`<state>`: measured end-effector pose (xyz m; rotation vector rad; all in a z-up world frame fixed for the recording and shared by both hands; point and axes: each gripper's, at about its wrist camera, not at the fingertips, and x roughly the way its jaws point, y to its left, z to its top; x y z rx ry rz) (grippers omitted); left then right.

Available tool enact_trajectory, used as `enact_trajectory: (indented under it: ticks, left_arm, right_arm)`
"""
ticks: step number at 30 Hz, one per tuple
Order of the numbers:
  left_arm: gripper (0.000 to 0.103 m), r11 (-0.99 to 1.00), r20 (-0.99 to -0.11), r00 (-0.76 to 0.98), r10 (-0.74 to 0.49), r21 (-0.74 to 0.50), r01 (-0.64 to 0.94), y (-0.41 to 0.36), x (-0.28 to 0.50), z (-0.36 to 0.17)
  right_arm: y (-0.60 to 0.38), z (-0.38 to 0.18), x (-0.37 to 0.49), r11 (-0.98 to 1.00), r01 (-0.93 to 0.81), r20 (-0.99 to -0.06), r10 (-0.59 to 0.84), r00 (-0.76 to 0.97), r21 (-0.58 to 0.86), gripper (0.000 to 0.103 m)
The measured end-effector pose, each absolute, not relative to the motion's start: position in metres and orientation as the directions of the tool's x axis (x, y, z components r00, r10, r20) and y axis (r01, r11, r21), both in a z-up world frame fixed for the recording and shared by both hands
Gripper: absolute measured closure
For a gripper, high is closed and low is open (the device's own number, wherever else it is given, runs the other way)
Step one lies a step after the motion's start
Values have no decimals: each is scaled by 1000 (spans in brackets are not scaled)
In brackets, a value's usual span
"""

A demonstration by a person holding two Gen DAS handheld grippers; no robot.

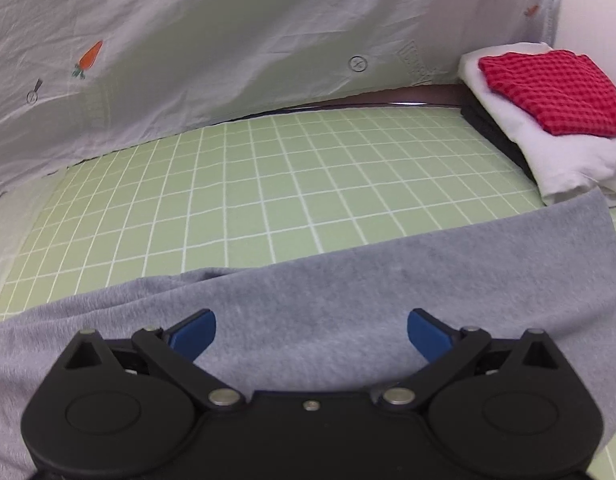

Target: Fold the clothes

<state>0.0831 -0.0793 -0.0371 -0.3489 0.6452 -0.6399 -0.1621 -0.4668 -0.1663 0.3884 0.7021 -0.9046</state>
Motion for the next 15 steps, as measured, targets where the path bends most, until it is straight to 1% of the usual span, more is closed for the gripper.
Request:
enact_trajectory:
  ticks: [4,6,8,9,10,11,12,13,15]
  left_arm:
    - [90,669,-408,530,-744,-436,603,-151,38,-17]
    - [89,619,-425,461,-779,-407,672,-191,12,-19]
    - [81,570,-511,347,-786,-384,726,-238,-14,-36]
    - [73,552,-562,293,-774,-372,746,-261,-28,-48]
    - [58,543,-613,249,-750,-356,760,-281,-41,-62]
    - [48,535,-666,204,-718,-340,773,-297,-53,-75]
    - [48,527,-707,169,-687,-324,786,-309,-65,-84]
    - [48,517,-718,157,-678,-314,796,-313,-74,-87]
    - [44,502,-703,164,-692,-306,809,-313,-88,-83]
  right_arm:
    - [-475,-161,-204,567,823,-706,-583,402,1,0]
    - [-481,-160,-227,568,823,-712,-580,397,-4,0]
    - [-488,-160,-248,572,820,-718,-578,389,-16,0]
    - [-492,-160,-257,574,819,-719,-578,386,-22,0]
    - [-497,-160,-267,574,818,-720,-578,383,-26,0]
    - [-503,-160,-276,571,821,-722,-577,380,-24,0]
    - [-509,-160,-285,566,824,-725,-576,377,-21,0]
    - [-514,-160,-293,562,827,-727,-575,376,-17,0]
    - [-525,-159,-306,555,832,-728,-575,374,-11,0]
